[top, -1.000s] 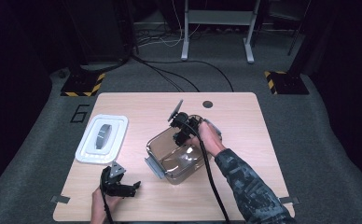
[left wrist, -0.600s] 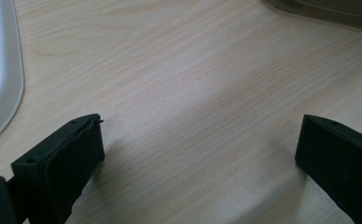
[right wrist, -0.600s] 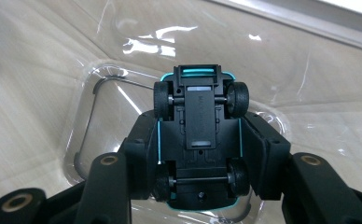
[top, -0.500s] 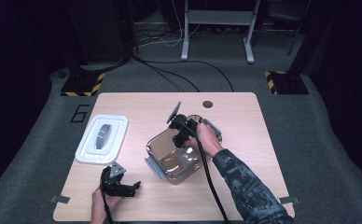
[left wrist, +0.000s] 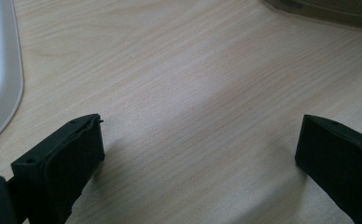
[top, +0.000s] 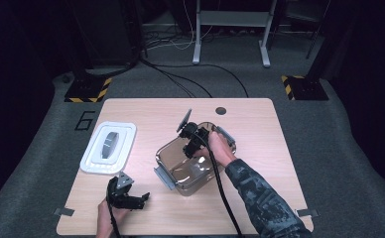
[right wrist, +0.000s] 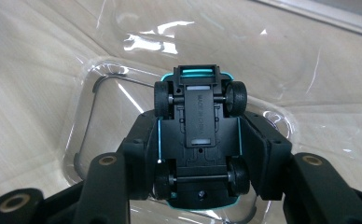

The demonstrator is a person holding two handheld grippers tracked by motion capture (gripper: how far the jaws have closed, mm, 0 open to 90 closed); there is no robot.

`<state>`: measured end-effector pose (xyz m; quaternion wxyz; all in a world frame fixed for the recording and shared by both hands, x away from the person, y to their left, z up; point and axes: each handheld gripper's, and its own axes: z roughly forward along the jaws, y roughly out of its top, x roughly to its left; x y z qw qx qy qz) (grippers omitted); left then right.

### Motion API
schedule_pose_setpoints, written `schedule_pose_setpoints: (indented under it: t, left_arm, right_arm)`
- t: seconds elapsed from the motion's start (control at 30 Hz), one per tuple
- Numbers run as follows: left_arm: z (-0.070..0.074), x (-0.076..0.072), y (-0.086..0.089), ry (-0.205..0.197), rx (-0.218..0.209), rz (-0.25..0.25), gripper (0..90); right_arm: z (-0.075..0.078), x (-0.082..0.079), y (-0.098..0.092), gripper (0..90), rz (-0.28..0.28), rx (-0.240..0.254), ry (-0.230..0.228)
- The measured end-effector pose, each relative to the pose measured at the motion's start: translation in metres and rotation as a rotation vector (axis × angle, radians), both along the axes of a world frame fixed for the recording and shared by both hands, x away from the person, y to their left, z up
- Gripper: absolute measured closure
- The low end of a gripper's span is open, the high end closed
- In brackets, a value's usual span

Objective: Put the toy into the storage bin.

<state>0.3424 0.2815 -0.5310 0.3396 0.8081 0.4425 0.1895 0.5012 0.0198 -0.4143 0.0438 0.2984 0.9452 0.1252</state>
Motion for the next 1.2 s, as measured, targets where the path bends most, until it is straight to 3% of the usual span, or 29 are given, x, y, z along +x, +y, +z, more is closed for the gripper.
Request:
schedule_pose_setpoints:
  t: [0.2,0.47,0.8,0.97,1.2]
  left_arm:
    - [0.0,0.0,0.0,0.0,-0.001,0.0,0.8]
    - [0.0,0.0,0.0,-0.002,-0.004,0.004,1.0]
    - [0.0,0.0,0.0,0.0,-0.004,0.003,1.0]
    - [0.0,0.0,0.0,-0.002,-0.001,-0.001,1.0]
    - [0.0,0.0,0.0,0.0,-0.004,0.003,1.0]
  right_arm:
    - [-0.001,0.0,0.001,48.0,-0.001,-0.004,-0.002]
    - [0.006,-0.006,0.0,34.0,0.001,0.011,-0.023]
    - [0.034,-0.019,-0.025,18.0,-0.023,0.137,-0.106]
    - [0.046,-0.026,-0.043,13.0,-0.076,0.205,-0.144]
    - [0.056,-0.034,-0.072,4.7,-0.095,0.252,-0.228]
